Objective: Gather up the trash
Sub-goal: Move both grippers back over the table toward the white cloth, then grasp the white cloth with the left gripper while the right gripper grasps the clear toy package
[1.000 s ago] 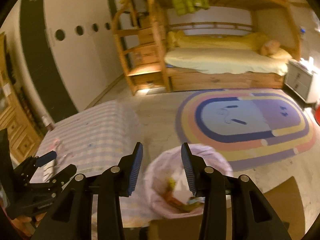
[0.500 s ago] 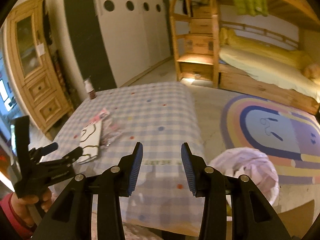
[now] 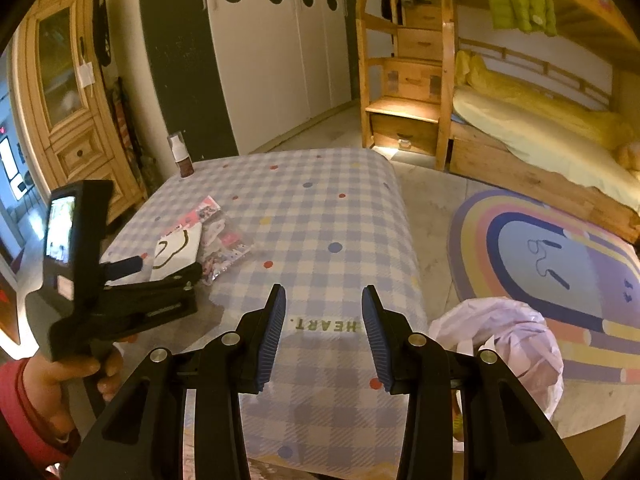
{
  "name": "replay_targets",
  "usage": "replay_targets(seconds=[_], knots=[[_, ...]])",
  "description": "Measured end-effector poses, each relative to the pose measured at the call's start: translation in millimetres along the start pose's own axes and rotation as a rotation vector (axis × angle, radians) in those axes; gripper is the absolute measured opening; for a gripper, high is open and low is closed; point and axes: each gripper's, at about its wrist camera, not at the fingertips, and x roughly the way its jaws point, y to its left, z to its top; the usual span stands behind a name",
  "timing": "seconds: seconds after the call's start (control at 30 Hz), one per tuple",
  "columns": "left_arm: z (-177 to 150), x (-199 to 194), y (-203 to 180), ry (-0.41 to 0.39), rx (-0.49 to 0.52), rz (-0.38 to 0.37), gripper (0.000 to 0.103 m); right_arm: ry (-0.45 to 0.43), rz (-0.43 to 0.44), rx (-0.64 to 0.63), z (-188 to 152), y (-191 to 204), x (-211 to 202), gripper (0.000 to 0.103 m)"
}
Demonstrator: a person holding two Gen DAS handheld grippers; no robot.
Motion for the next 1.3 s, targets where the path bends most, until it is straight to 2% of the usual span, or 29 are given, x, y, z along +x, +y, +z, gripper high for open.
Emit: replay_targets(seconds=[0.13,0.17,0.23,0.33,0.37,0.4,0.43,0.47,0.53,0.7,0.97,1.03,1.07,1.1,1.23,1.27,1.3], knots=[[-7.4,-0.2,14.5,0.053,-0.026,-0.025,0.079,0.0,0.003,-0.008,-1.4,2.4,-0.8,0.04],[-11.0,-3.5,19.0,0.049,-0.026,-0.03,0.072,-0.001,0.004,-0.008,-1.8,2.2,-1.4,0.04],[-17.4,-7.4,22.9,0.05,0.006,-0.02,0.064,0.001,0.013,-0.009,-2.5,3.8,-1.7,0.04],[-24.5,-15.1,33.5,0.038,0.021,-0.045,0.049,0.004,0.023,-0.014,-3.2,7.9,-1.0,0.04],[-26.1,-17.6,38.0,0.029,0.02,-0.057,0.041,0.005,0.029,-0.017,-3.0,10.6,-0.8,0.04],[-27.4,-20.0,41.6,0.02,0.025,-0.068,0.038,0.006,0.032,-0.021,-3.0,12.8,-0.7,0.04],[-27.5,-21.5,43.8,0.014,0.027,-0.077,0.031,0.006,0.037,-0.024,-2.3,14.7,-0.6,0.04],[-28.5,-24.3,47.4,0.005,0.027,-0.093,0.021,0.008,0.047,-0.026,-1.7,17.6,-0.3,0.04],[-29.8,-29.0,55.5,-0.001,0.008,-0.138,0.014,0.012,0.058,-0.027,-0.5,22.0,1.4,0.041],[-32.8,-45.7,72.7,-0.033,-0.014,-0.162,0.012,0.034,0.096,-0.043,1.2,41.4,11.9,0.041],[-40.7,-52.3,82.2,-0.04,0.021,-0.135,0.012,0.121,0.169,-0.09,-2.0,87.0,57.6,0.042],[-41.8,-49.6,86.7,-0.036,0.011,-0.138,0.012,0.135,0.164,-0.089,-2.8,92.9,67.8,0.052],[-42.8,-48.9,88.8,-0.035,0.005,-0.14,0.012,0.137,0.161,-0.089,-3.7,94.4,70.2,0.061],[-43.8,-49.1,90.4,-0.035,0.0,-0.143,0.012,0.145,0.152,-0.091,-4.4,97.7,75.5,0.064],[-46.7,-48.4,93.9,-0.031,-0.024,-0.177,0.012,0.161,0.122,-0.097,-11.3,106.1,84.6,0.065],[-47.1,-48.3,92.8,-0.031,-0.022,-0.182,0.012,0.161,0.11,-0.109,-12.8,107.8,83.3,0.064],[-46.9,-47.7,90.7,-0.027,-0.015,-0.187,0.012,0.158,0.093,-0.126,-14.8,109.9,81.3,0.057]])
